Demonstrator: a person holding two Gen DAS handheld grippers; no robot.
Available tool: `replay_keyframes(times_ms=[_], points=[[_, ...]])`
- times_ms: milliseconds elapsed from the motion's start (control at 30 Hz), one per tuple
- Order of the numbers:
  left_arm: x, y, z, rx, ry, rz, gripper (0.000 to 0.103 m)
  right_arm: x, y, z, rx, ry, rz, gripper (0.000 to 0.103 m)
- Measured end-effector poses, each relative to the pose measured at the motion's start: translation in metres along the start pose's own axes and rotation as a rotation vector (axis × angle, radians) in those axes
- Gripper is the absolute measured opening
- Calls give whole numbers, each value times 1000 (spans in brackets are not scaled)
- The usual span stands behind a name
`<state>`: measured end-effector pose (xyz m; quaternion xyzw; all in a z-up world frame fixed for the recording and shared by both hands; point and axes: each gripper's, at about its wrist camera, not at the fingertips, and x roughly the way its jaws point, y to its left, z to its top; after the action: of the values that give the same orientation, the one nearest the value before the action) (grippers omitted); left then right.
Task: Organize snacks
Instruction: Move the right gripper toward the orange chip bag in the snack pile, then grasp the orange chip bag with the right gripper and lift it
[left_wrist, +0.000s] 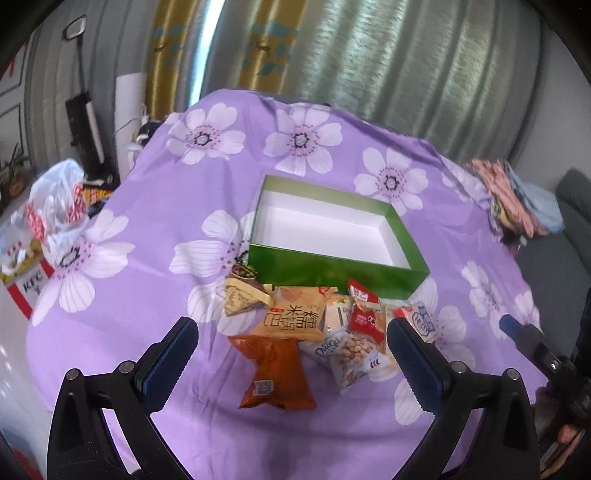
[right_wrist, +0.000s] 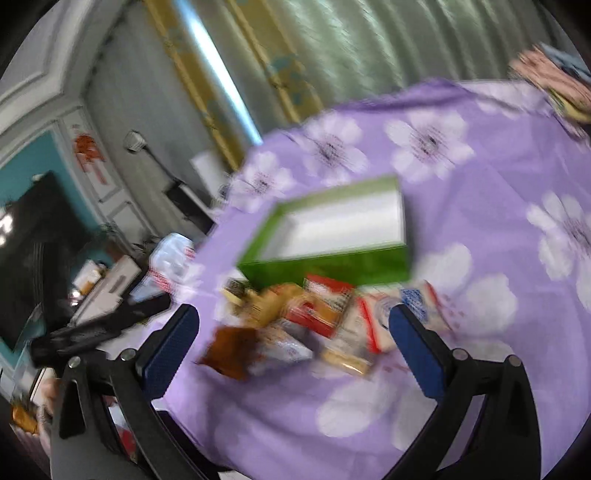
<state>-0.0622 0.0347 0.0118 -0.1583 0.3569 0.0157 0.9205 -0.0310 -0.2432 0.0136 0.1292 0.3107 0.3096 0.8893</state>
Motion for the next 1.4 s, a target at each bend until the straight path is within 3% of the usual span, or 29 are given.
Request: replay_keyframes(times_ms=[67, 100, 167, 267, 400, 500, 667, 867, 967, 1267, 1333, 1400], points=[[1, 7, -1, -25, 15, -26, 102, 1, 8, -2, -20, -5, 83, 103], [2, 10, -2, -29, 20, -34, 102, 8, 10, -3, -14, 36, 111, 103], [3, 16, -6, -43, 16, -49, 102, 19, 14, -9, 2, 112, 136, 103], [7, 22, -11, -41, 18, -41, 102, 30, 29, -22, -29, 136, 181, 103], [15, 29, -16, -49, 73, -43, 102, 48, 68, -38, -231, 183, 109, 102], [26, 37, -22, -79, 142, -54, 102, 64, 81, -45, -279, 223, 81, 102], [38, 37, -29, -41, 185, -18, 102, 87, 83, -50, -292, 271, 26, 102], [44, 41, -31, -15, 199, -10, 102, 107, 89, -54, -271, 305, 38, 99], [46, 44, -30, -11, 200, -40, 102, 112, 95, -55, -287, 315, 52, 96], [57, 43, -32, 34, 221, -111, 101, 135, 106, -62, -331, 378, 109, 76], [61, 42, -34, 39, 238, -131, 86, 140, 105, -64, -334, 394, 117, 75], [66, 42, -36, 40, 258, -147, 77, 145, 103, -66, -320, 412, 126, 71]])
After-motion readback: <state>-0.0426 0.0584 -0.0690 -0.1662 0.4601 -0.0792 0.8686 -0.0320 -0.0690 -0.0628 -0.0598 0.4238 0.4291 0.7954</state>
